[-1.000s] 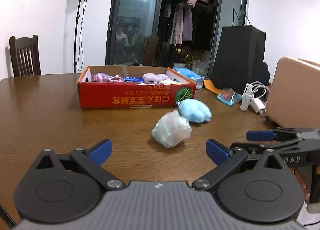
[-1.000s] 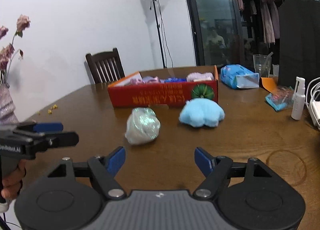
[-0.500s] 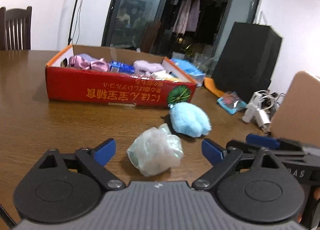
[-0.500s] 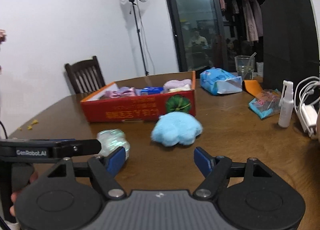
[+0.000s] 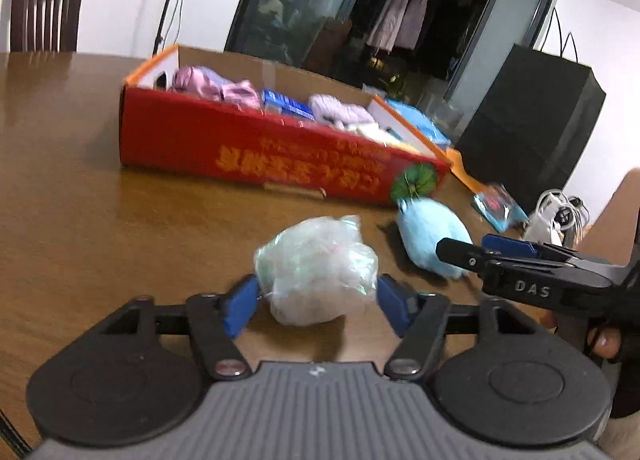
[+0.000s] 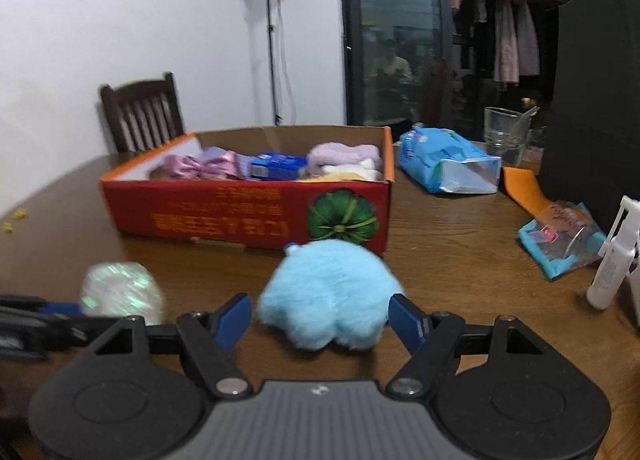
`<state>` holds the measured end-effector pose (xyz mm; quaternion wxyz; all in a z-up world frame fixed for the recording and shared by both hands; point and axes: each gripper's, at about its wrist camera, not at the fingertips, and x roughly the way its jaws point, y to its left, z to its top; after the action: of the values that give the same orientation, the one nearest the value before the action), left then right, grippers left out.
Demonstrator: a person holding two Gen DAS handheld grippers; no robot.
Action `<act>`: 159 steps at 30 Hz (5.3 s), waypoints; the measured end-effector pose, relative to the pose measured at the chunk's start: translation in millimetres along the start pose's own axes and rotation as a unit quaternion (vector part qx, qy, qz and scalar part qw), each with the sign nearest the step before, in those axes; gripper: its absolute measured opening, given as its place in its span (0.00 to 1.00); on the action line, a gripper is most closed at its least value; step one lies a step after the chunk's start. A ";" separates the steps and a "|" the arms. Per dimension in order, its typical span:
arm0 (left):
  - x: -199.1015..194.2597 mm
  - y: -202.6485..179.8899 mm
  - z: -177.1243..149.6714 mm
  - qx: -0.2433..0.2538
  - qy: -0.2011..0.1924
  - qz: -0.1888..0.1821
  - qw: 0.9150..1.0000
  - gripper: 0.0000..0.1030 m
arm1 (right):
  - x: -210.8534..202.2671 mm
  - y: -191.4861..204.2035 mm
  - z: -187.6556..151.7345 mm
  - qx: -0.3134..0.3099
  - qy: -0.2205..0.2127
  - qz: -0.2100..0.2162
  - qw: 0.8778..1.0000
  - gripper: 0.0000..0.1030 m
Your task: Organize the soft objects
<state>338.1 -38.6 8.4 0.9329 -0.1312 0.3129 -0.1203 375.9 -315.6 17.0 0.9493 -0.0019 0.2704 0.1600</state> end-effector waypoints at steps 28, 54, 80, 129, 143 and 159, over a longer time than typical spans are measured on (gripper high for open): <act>-65.9 -32.2 -24.2 0.073 -0.019 0.007 0.997 0.39 | -88.8 26.6 -36.4 0.074 -0.005 0.142 0.987 0.43; 81.7 -7.4 185.1 0.109 -0.046 0.019 0.993 0.39 | 112.3 53.2 133.7 -0.171 -0.011 0.024 0.985 0.44; 93.8 -11.9 188.3 0.114 0.041 0.052 0.991 0.80 | 63.1 -20.0 173.7 -0.028 0.013 0.049 0.998 0.75; -256.6 -27.5 -149.0 0.109 -0.238 0.162 0.952 1.00 | -234.1 101.8 -114.9 -0.010 -0.161 -0.027 0.987 1.00; -273.6 -43.4 -166.8 0.121 -0.223 0.140 0.957 1.00 | -267.5 129.8 -160.1 0.044 -0.149 0.023 0.988 1.00; -273.6 -42.7 -167.5 0.115 -0.224 0.139 0.958 1.00 | -266.5 133.4 -156.0 0.035 -0.150 0.010 0.988 1.00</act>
<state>16.9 -23.1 44.2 0.9954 -0.0013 0.0952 0.0080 41.3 -283.8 31.9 0.9769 0.0579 0.1305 0.1588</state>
